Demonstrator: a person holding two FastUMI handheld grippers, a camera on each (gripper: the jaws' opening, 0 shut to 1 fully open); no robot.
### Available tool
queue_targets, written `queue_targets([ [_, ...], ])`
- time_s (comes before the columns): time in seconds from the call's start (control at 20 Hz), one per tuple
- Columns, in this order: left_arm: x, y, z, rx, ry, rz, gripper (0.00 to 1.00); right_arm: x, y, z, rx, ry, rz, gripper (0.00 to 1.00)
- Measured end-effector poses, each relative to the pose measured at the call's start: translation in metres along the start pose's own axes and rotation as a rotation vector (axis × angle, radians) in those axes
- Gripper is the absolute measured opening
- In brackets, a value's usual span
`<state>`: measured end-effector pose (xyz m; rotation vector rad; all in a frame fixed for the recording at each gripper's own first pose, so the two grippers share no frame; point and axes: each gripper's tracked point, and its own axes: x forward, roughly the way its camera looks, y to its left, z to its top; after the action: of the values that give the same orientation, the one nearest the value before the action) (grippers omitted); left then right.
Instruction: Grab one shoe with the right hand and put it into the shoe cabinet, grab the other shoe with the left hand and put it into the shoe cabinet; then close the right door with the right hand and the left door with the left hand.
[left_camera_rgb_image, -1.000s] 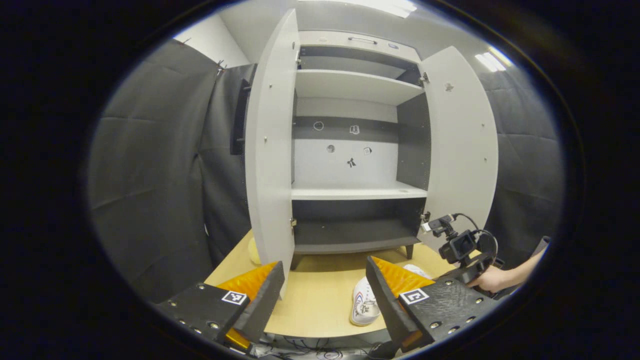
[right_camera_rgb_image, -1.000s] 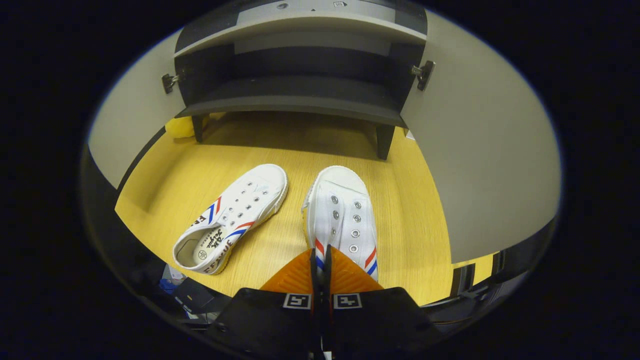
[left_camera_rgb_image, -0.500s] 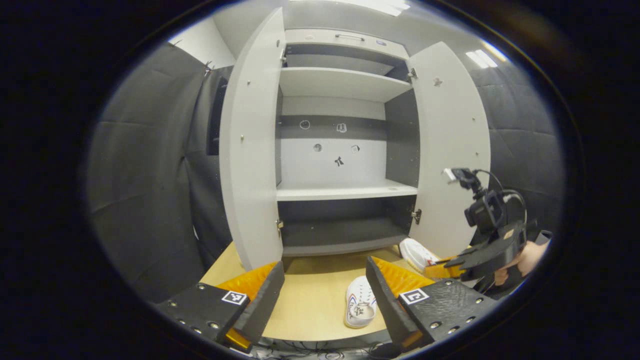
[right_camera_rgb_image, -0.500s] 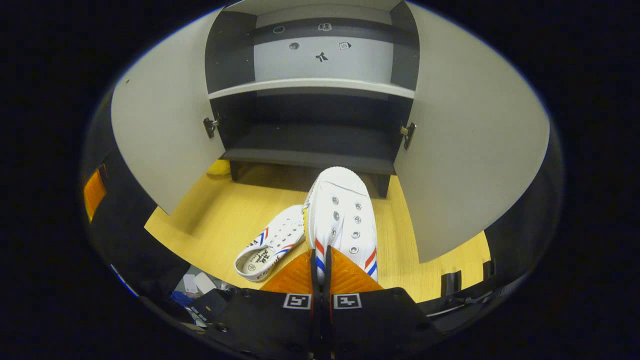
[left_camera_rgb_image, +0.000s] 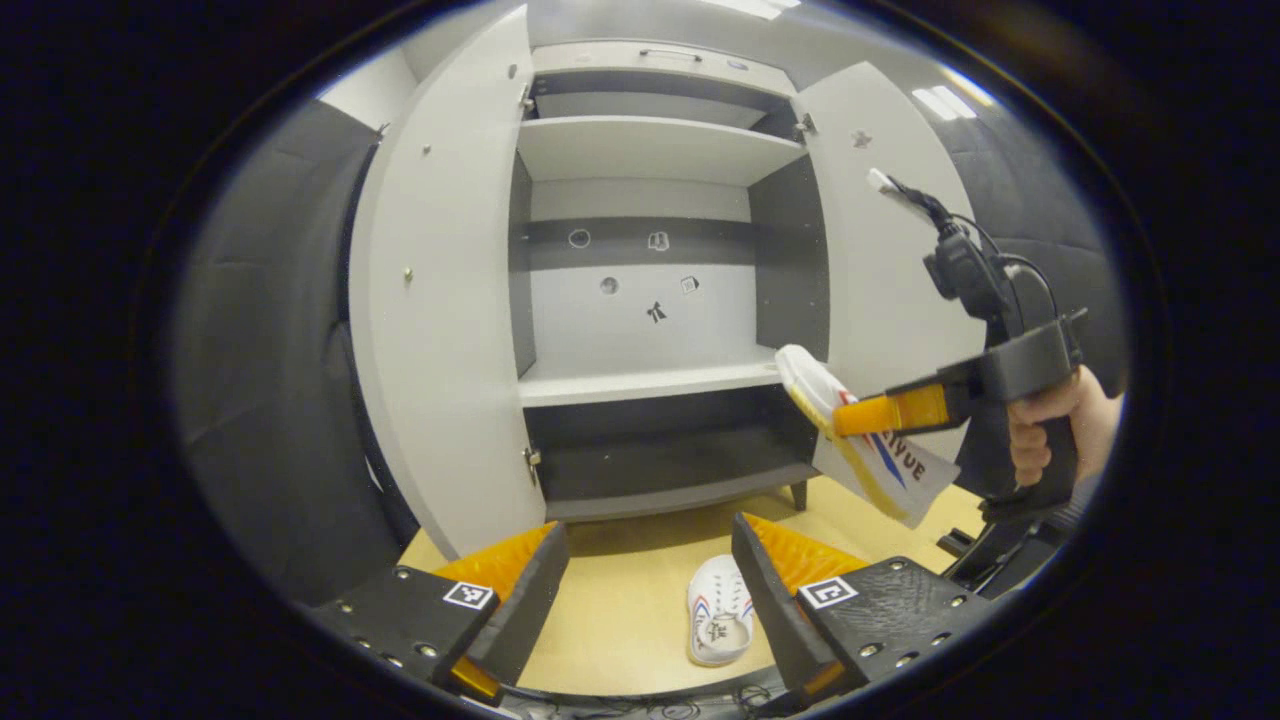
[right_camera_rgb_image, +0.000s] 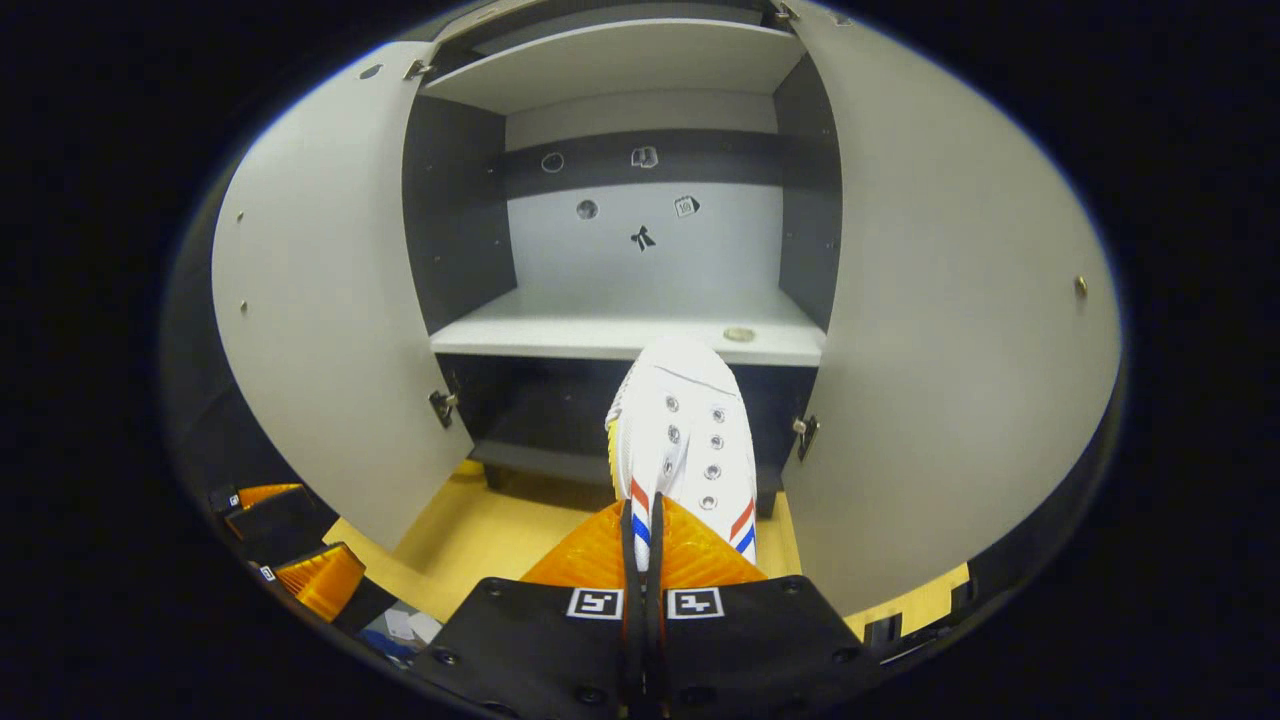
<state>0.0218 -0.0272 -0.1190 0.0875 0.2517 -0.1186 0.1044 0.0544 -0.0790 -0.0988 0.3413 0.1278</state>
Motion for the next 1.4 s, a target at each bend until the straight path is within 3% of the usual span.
queue_targets([
  [0.25, 0.024, 0.005, 0.015, 0.028, -0.026, 0.006, 0.94, 0.032, -0.002, 0.062, 0.001, -0.099, 0.012, 0.02],
  [0.3, 0.027, 0.004, 0.015, 0.030, -0.025, 0.007, 0.89, 0.039, -0.003, 0.074, 0.000, -0.116, 0.012, 0.02],
  [0.35, 0.030, 0.005, 0.015, 0.026, -0.021, 0.012, 0.94, 0.047, -0.004, 0.084, 0.000, -0.132, 0.010, 0.02],
  [0.45, 0.035, 0.005, 0.011, 0.004, -0.006, 0.020, 0.90, 0.059, -0.009, 0.105, 0.006, -0.163, 0.009, 0.02],
  [0.65, 0.038, 0.008, 0.007, -0.012, 0.019, 0.047, 0.94, 0.084, -0.024, 0.145, 0.013, -0.229, -0.007, 0.02],
  [1.05, 0.048, 0.017, 0.035, -0.071, -0.003, 0.100, 0.94, 0.134, -0.038, 0.199, 0.066, -0.306, -0.020, 0.02],
  [1.4, 0.046, 0.029, 0.050, -0.047, -0.038, 0.183, 0.94, 0.185, -0.045, 0.231, 0.056, -0.345, -0.043, 0.02],
])
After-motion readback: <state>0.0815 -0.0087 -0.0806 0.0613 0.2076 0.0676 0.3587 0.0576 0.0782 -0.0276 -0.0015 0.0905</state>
